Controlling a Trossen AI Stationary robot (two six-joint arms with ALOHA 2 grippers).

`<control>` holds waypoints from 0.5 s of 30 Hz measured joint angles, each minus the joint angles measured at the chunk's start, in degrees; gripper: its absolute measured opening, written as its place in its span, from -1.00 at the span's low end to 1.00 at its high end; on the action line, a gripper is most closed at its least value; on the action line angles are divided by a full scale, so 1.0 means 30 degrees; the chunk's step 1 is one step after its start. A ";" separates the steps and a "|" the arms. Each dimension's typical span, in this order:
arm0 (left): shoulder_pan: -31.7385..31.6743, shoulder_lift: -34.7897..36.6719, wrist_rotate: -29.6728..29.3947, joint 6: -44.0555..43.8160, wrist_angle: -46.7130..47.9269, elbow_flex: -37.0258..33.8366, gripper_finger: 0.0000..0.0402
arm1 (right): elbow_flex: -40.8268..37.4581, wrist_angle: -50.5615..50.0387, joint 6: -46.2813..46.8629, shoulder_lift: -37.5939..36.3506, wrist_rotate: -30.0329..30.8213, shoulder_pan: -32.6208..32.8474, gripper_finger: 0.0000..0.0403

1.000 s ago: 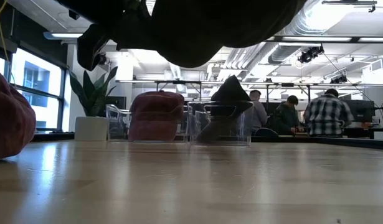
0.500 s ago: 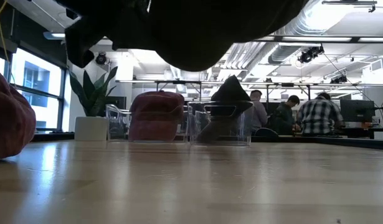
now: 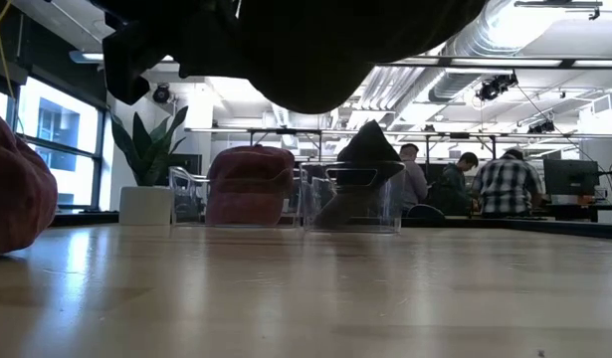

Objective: Pick & Place hat
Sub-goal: Put the black cap into the right transparent bin

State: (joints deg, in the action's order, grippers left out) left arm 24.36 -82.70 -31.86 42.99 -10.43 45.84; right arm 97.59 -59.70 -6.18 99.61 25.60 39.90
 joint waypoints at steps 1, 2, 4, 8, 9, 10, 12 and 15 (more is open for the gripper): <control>0.0006 0.0000 0.0000 -0.0002 -0.0006 0.0000 -1.00 | -0.0268 0.0038 -0.0146 0.0144 0.0561 0.0215 0.16; 0.0000 0.0000 0.0000 -0.0002 -0.0025 0.0000 -1.00 | -0.0589 0.0197 -0.0212 0.0268 0.1066 0.0351 0.16; 0.0000 0.0000 -0.0003 -0.0009 -0.0045 0.0000 -1.00 | -0.1345 0.0559 -0.0102 0.0451 0.2110 0.0486 0.13; 0.0000 0.0000 0.0074 -0.0046 -0.0053 0.0000 -1.00 | -0.3118 0.2108 -0.0132 0.0656 0.3319 0.0414 0.07; 0.0000 0.0000 0.0080 -0.0049 -0.0053 0.0000 -1.00 | -0.3479 0.2580 -0.0137 0.0656 0.3681 0.0351 0.04; 0.0000 0.0000 0.0080 -0.0060 -0.0053 0.0000 -1.00 | -0.3768 0.2988 -0.0175 0.0656 0.3812 0.0297 0.00; 0.0000 0.0000 0.0093 -0.0308 -0.0053 0.0000 -1.00 | -0.4098 0.3230 -0.0348 0.0656 0.3759 0.0180 -0.11; 0.0000 0.0000 0.0095 -0.0577 -0.0045 0.0000 -1.00 | -0.4020 0.3459 0.0095 0.0656 0.3272 0.0022 -0.38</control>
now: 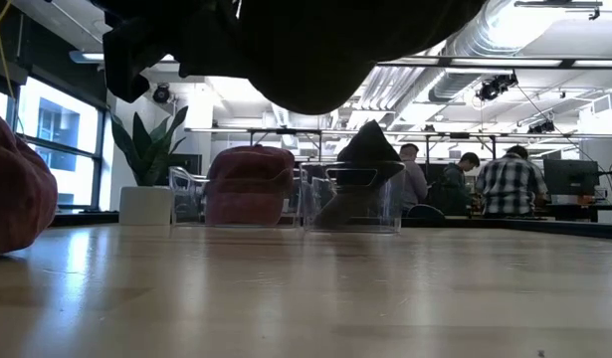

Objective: Pick & Place hat
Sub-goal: Put the black cap into the right transparent bin

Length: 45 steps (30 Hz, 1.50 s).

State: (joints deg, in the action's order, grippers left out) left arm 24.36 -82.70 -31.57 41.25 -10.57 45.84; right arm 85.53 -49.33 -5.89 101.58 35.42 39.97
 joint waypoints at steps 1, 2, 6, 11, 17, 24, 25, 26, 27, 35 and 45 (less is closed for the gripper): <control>0.0000 0.0000 0.0002 -0.0004 -0.0004 0.0000 -1.00 | 0.0145 0.0000 0.0463 0.0000 -0.0258 -0.0081 -0.50; 0.0000 0.0000 0.0007 -0.0007 -0.0007 0.0000 -1.00 | 0.0287 -0.0035 0.1034 -0.0015 -0.0522 -0.0106 -0.62; 0.0014 0.0000 0.0151 -0.0561 -0.0022 0.0000 -1.00 | 0.1008 -0.0035 0.3610 -0.0124 -0.2061 -0.0395 -0.93; -0.0158 0.0010 0.2289 -0.1604 -0.0705 0.0000 -0.88 | 0.2645 -0.0073 0.7755 -0.0201 -0.4455 -0.1124 -0.83; -0.0639 0.0022 -0.0007 -0.2686 0.1156 0.0000 -0.44 | 0.3939 -0.0400 0.9205 -0.1416 -0.6532 -0.2450 -0.93; -0.0619 0.0046 -0.5338 -0.5918 0.5340 0.0000 -0.15 | 0.3981 -0.0190 1.1577 -0.3428 -0.6787 -0.5173 -0.95; -0.0619 0.0149 -0.5674 -0.6607 0.5899 0.0000 -0.15 | 0.3997 0.0130 1.1728 -0.3578 -0.6745 -0.5687 -0.95; -0.0619 0.0213 -0.5968 -0.7281 0.6377 0.0000 -0.15 | 0.4010 0.0361 1.1957 -0.3698 -0.6543 -0.6199 -0.95; -0.0619 0.0226 -0.6190 -0.7955 0.6707 0.0000 -0.15 | 0.4010 0.0465 1.2236 -0.3723 -0.6225 -0.6734 -0.94; -0.0522 0.0197 -0.6843 -1.3320 0.9787 -0.0007 -0.14 | 0.4005 0.0393 1.0857 -0.3645 -0.3286 -1.1154 -0.95; -0.0488 0.0197 -0.5865 -1.4587 1.0397 -0.0007 -0.14 | 0.3996 0.2544 0.9807 -0.3358 -0.1636 -1.5806 -0.91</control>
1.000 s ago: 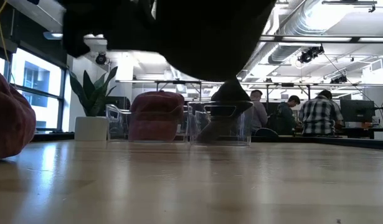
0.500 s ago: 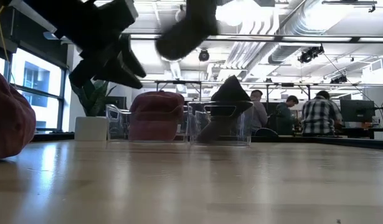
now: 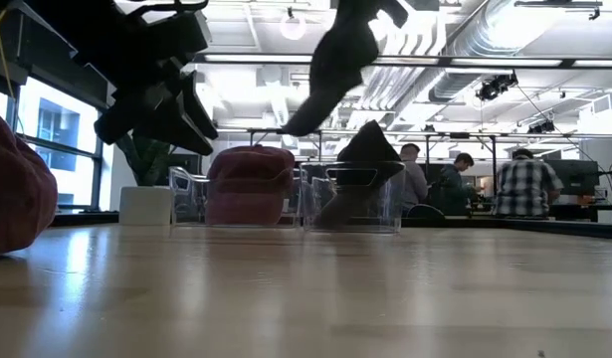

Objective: Pick & Place hat
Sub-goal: Put the black cap into the right transparent bin

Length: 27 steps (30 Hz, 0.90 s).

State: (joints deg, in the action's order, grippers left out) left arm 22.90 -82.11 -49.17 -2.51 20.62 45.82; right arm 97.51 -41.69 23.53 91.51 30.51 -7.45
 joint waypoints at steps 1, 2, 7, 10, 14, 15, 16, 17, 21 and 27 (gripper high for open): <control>0.0000 -0.0007 0.0000 -0.0090 0.0011 0.0000 -0.14 | 0.0000 -0.0013 -0.0002 0.0065 0.0255 -0.0291 -0.94; 0.0000 -0.0007 0.0028 -0.0122 0.0022 0.0000 -0.14 | 0.0000 -0.0058 -0.0007 0.0160 0.0480 -0.0538 -0.95; 0.0000 -0.0007 0.0193 -0.0221 -0.0013 0.0000 -0.14 | -0.0337 0.0002 0.0548 0.0816 0.1538 -0.1324 -0.90; 0.0000 -0.0007 0.0291 -0.0269 -0.0022 0.0000 -0.14 | -0.0342 0.0087 0.0619 0.1138 0.3033 -0.1472 -0.89; 0.0000 -0.0007 0.0357 -0.0269 -0.0124 0.0000 -0.14 | -0.0325 0.0162 0.0345 0.1804 0.3557 -0.1770 -0.96; 0.0000 -0.0007 0.0357 -0.0269 -0.0139 0.0000 -0.14 | -0.0323 0.0270 0.0342 0.2071 0.3328 -0.1854 -0.96; 0.0000 -0.0007 0.0357 -0.0269 -0.0141 0.0000 -0.14 | -0.0328 0.0470 0.0346 0.2305 0.2997 -0.1962 -0.94; 0.0000 -0.0007 0.0362 -0.0269 -0.0187 0.0000 -0.14 | -0.0328 0.0699 0.0342 0.2500 0.2734 -0.2095 -0.92; 0.0000 -0.0007 0.0372 -0.0269 -0.0287 0.0000 -0.14 | -0.0306 0.2037 0.0275 0.3117 0.1948 -0.2656 -0.88; 0.0000 -0.0007 0.0612 -0.0269 -0.0357 0.0000 -0.14 | -0.0302 0.2938 0.0062 0.3762 0.0132 -0.3524 -0.94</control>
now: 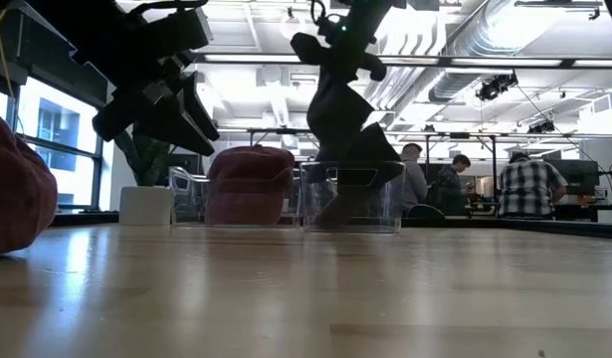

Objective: Pick & Place hat
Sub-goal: Put the black cap into the right transparent bin

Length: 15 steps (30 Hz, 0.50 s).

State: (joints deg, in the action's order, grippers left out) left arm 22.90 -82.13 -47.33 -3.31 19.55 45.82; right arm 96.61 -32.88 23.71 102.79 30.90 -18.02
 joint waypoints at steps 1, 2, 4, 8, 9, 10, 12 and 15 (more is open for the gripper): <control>0.0005 0.0000 0.0000 0.0000 0.0000 0.0000 -0.14 | 0.0011 0.0004 0.0043 0.0106 0.0020 -0.0040 -0.92; 0.0000 0.0000 0.0009 0.0000 0.0000 0.0000 -0.14 | 0.0018 -0.0017 0.0091 0.0136 0.0014 -0.0059 -0.91; 0.0000 0.0000 0.0022 0.0007 -0.0013 0.0000 -0.14 | 0.0018 -0.0093 0.0084 0.0164 -0.0011 -0.0114 -0.91; 0.0000 0.0000 0.0015 0.0000 -0.0044 0.0000 -0.14 | 0.0039 -0.0002 0.0086 0.0276 -0.0807 -0.0095 -0.96; 0.0000 0.0000 0.0015 0.0000 -0.0054 0.0000 -0.14 | 0.0039 -0.0160 0.0124 0.0299 -0.0822 -0.0086 -0.96; 0.0000 0.0000 0.0015 0.0000 -0.0058 0.0000 -0.14 | 0.0039 -0.0511 0.0283 0.0310 -0.0720 -0.0057 -0.95; 0.0000 0.0000 0.0015 0.0000 -0.0104 0.0000 -0.14 | 0.0072 -0.1621 0.0698 0.0310 0.0084 0.0019 -0.95; 0.0000 0.0000 0.0035 0.0000 -0.0255 0.0000 -0.14 | 0.0982 -0.4636 0.1419 0.0303 0.1010 0.0014 -0.96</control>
State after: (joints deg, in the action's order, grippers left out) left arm 22.90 -82.13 -47.23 -3.31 18.79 45.82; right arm 99.56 -46.79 27.97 103.70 33.93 -17.98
